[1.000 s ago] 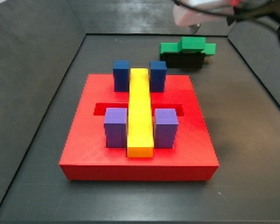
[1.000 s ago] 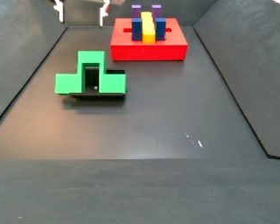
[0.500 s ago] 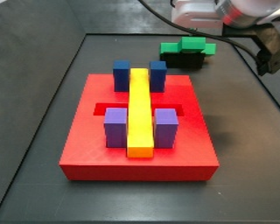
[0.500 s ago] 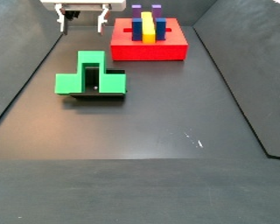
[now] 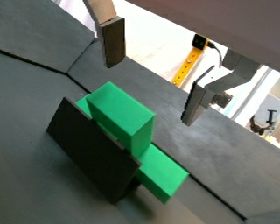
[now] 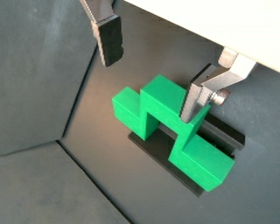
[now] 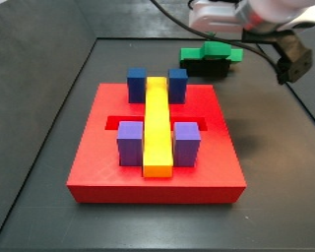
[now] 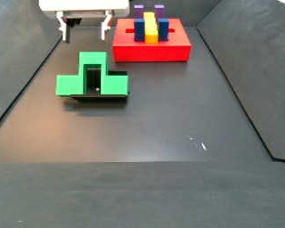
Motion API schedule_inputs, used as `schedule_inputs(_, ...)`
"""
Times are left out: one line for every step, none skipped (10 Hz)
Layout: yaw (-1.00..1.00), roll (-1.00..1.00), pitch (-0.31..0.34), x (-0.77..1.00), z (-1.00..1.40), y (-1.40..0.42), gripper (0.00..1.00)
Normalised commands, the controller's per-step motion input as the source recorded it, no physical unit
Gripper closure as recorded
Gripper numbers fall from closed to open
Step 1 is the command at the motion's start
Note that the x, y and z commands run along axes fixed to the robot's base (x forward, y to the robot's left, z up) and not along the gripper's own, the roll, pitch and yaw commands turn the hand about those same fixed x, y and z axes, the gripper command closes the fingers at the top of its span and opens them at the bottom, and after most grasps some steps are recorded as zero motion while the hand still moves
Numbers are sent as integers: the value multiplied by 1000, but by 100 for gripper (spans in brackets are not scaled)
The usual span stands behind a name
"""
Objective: Pick up the green object. Move up. Place the green object on the fixture. Regrasp the green object. Move to above the board. Insert the green object.
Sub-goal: Regrasp the green object.
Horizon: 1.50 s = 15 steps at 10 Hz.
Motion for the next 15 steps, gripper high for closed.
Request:
schedule_inputs(43,106,40,-220,-337,223,0)
schedule_inputs(37,0,23,-166,-294,174,0)
schedule_inputs(34,0,23,-134,-289,149,0)
schedule_inputs(31,0,29,-80,-280,120,0)
schedule_inputs(26,0,9,-49,-277,80,0)
schedule_inputs(49,0,6,0,-309,26,0)
schedule_inputs(31,0,40,31,-349,0,0)
schedule_inputs(31,0,46,31,-343,0,0)
schedule_inputs(34,0,49,20,-331,0,0)
schedule_inputs(23,0,80,57,-140,86,0)
schedule_inputs(3,-57,100,109,-3,231,0)
schedule_inputs(0,-160,123,103,0,277,0)
schedule_inputs(0,-111,106,54,0,154,0)
schedule_inputs(0,0,0,-23,-3,0,0)
schedule_inputs(0,163,-69,-40,0,0,0)
